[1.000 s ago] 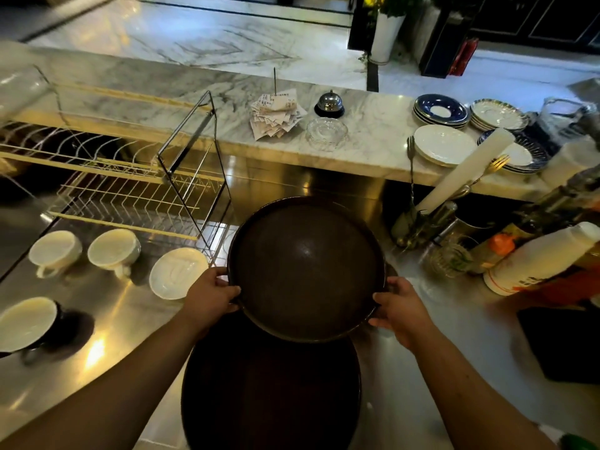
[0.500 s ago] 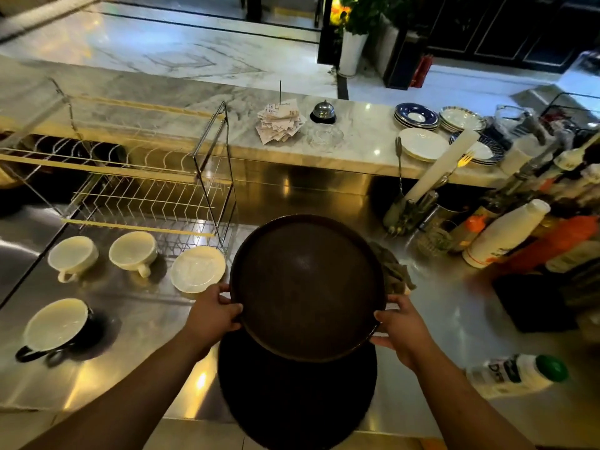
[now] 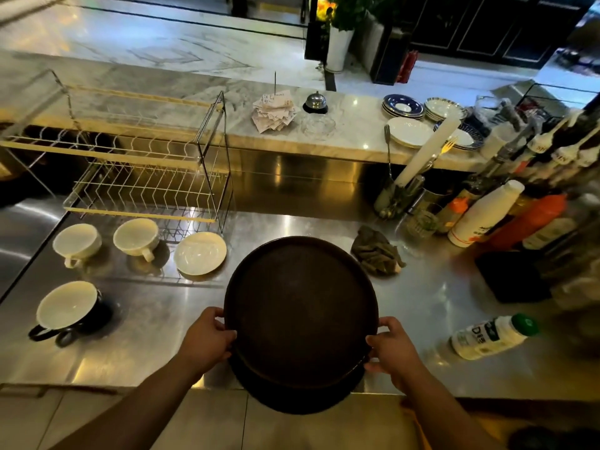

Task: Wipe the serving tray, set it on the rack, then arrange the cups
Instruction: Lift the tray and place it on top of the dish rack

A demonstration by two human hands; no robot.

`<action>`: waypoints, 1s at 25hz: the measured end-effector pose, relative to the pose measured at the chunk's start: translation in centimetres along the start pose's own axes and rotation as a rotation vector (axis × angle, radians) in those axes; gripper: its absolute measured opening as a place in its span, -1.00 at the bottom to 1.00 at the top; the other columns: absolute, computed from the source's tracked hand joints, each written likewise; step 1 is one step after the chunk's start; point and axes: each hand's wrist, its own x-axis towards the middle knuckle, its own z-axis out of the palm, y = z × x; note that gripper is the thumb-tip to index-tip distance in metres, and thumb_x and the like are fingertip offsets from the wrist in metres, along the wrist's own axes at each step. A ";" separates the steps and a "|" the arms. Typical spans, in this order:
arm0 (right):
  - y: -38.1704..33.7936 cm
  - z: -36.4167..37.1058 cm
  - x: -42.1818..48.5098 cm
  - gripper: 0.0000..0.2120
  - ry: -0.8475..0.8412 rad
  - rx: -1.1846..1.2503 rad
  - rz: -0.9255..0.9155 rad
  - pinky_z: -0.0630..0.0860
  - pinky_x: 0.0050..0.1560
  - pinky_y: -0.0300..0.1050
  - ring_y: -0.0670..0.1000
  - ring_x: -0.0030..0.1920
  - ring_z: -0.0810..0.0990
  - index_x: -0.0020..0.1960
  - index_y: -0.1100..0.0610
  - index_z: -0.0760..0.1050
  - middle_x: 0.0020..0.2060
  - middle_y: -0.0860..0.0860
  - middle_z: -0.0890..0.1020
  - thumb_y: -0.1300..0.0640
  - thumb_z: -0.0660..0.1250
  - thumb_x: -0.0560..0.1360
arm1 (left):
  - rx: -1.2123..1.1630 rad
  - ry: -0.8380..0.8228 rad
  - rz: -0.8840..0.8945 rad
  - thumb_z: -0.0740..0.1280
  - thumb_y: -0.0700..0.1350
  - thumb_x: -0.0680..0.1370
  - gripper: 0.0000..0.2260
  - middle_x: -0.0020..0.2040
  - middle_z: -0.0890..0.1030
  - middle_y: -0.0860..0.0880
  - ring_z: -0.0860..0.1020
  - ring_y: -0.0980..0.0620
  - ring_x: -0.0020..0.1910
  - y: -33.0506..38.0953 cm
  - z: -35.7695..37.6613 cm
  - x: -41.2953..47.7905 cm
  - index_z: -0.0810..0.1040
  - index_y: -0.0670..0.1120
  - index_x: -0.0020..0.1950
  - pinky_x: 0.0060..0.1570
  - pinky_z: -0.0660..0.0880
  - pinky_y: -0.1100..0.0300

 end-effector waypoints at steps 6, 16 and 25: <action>3.4 0.0 0.7 -0.68 -0.018 -0.089 -0.005 0.69 -0.33 0.05 0.26 -0.07 0.67 0.21 0.05 0.39 0.05 0.19 0.57 0.38 0.28 0.58 | 0.092 0.055 -0.047 0.44 -0.28 0.50 -0.67 -0.14 0.67 -0.09 0.69 -0.05 -0.25 -3.1 2.5 -1.7 0.49 -0.04 0.21 -0.45 0.54 0.23; 6.0 0.8 0.7 -0.78 0.024 -0.198 -0.133 0.73 -0.19 0.15 0.15 -0.18 0.69 0.16 0.02 0.40 -0.07 0.08 0.63 0.25 0.32 0.60 | 0.245 0.126 0.012 0.42 -0.17 0.50 -0.61 -0.05 0.65 -0.06 0.67 -0.04 -0.19 -4.0 3.7 -2.7 0.49 -0.11 0.32 -0.28 0.61 0.11; 7.0 2.8 -1.1 -0.79 -0.085 -0.129 0.157 0.67 -0.42 -0.03 0.20 -0.20 0.75 0.23 0.07 0.36 0.06 0.15 0.61 0.08 0.30 0.65 | 0.181 0.063 -0.150 0.41 -0.11 0.52 -0.65 -0.01 0.68 -0.16 0.69 -0.18 -0.14 -5.0 5.3 -5.4 0.44 -0.14 0.26 -0.08 0.68 -0.12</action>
